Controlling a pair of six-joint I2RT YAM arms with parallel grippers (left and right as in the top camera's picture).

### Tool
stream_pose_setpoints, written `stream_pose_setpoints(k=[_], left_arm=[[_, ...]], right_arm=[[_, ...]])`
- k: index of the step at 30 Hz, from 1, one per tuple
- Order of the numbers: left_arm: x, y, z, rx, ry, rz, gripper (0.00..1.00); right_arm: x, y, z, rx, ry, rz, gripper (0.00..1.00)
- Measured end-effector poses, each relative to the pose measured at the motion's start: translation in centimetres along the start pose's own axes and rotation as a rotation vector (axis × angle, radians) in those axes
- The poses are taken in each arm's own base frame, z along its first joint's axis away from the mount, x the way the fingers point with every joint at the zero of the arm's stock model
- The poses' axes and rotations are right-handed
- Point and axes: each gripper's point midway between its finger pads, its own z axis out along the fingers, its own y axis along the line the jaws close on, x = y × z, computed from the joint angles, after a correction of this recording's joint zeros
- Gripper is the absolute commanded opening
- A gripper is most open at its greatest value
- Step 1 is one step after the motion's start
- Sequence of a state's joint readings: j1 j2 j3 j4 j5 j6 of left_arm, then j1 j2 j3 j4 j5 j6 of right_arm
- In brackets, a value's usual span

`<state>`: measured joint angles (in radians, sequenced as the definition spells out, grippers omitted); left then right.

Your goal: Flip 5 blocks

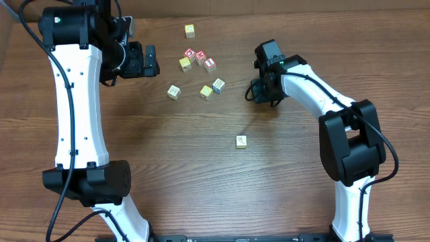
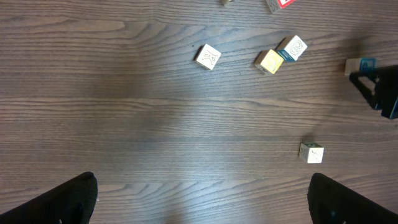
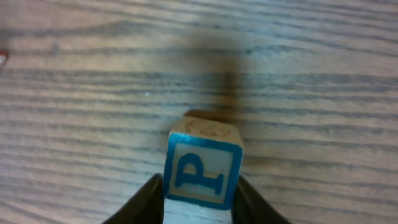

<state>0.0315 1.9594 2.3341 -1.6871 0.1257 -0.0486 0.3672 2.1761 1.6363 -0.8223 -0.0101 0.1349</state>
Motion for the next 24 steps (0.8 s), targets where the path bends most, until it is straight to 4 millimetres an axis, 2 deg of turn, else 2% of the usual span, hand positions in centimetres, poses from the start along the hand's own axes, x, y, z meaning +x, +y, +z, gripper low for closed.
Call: stream_pose_setpoints(k=[5,8,11,19,24], left_arm=[[0.0,0.0,0.0,0.000,0.000,0.000,1.00],[0.0,0.0,0.0,0.000,0.000,0.000,1.00],[0.0,0.0,0.0,0.000,0.000,0.000,1.00],[0.0,0.0,0.0,0.000,0.000,0.000,1.00],[0.0,0.0,0.0,0.000,0.000,0.000,1.00]], right_arm=[[-0.4,0.1,-0.5,-0.001,-0.006,0.011,0.29],[-1.1,0.3,-1.1,-0.004,-0.020,0.016,0.34],[-1.5,0.4,-1.5,-0.006,-0.026,0.017,0.30],[0.7,0.6,-2.1,-0.020,0.075,0.058,0.29],[0.8,2.1,-4.5,-0.077,0.106,0.067,0.29]])
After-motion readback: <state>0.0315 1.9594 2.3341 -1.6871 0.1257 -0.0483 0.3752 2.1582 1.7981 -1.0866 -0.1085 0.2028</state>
